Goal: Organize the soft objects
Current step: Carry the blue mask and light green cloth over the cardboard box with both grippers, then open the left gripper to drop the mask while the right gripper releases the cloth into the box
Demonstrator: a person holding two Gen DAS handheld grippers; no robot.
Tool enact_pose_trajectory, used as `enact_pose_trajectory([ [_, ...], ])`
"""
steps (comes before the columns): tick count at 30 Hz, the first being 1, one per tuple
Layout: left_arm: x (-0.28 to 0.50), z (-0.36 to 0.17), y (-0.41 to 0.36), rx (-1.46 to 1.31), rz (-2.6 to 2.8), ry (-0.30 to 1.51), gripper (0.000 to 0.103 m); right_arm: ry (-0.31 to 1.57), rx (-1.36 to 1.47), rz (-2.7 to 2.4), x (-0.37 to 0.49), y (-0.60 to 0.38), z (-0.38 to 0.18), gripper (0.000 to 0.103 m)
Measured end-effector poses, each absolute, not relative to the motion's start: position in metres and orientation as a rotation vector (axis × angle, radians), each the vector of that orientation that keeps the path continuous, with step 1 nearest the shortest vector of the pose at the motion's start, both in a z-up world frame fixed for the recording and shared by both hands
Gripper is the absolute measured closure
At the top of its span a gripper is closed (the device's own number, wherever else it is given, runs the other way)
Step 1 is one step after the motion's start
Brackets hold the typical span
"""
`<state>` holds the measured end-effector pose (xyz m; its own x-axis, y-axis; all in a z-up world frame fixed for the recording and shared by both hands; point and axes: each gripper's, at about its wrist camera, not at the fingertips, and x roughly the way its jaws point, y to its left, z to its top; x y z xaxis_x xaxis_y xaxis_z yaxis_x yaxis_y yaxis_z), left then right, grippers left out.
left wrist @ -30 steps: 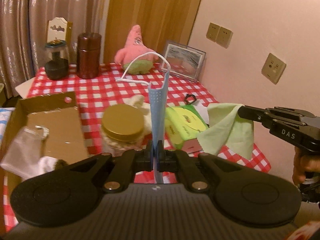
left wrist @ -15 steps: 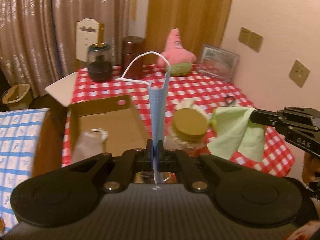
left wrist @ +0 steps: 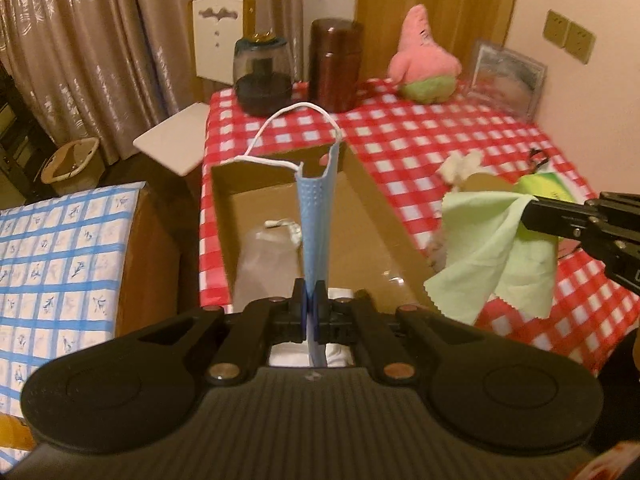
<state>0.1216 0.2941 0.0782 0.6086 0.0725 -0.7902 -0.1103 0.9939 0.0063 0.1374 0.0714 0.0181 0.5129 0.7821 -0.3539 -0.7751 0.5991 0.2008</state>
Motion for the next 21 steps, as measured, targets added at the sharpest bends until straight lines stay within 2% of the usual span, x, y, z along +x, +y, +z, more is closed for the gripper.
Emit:
enact_pose_trajectory([
  [9,0.161,0.034,0.320,-0.080,0.122,0.956,0.099,0.476,0.032,0.904,0.170,0.119,-0.015,0.103],
  [11,0.169,0.025,0.325,-0.094,0.134,0.953,0.093,0.480,0.022,0.893,0.177,0.126,-0.023,0.103],
  [13,0.175,0.019,0.329,-0.099,0.144,0.947,0.091,0.490,0.015,0.890,0.184,0.131,-0.032,0.103],
  [14,0.177,0.015,0.331,-0.101,0.150,0.943,0.085,0.494,0.010,0.889,0.186,0.134,-0.035,0.103],
  [17,0.183,0.010,0.336,-0.106,0.159,0.931,0.078,0.501,-0.002,0.885,0.192,0.141,-0.046,0.103],
  [21,0.184,0.009,0.341,-0.118,0.164,0.901,0.071,0.507,-0.019,0.882,0.198,0.146,-0.059,0.103],
])
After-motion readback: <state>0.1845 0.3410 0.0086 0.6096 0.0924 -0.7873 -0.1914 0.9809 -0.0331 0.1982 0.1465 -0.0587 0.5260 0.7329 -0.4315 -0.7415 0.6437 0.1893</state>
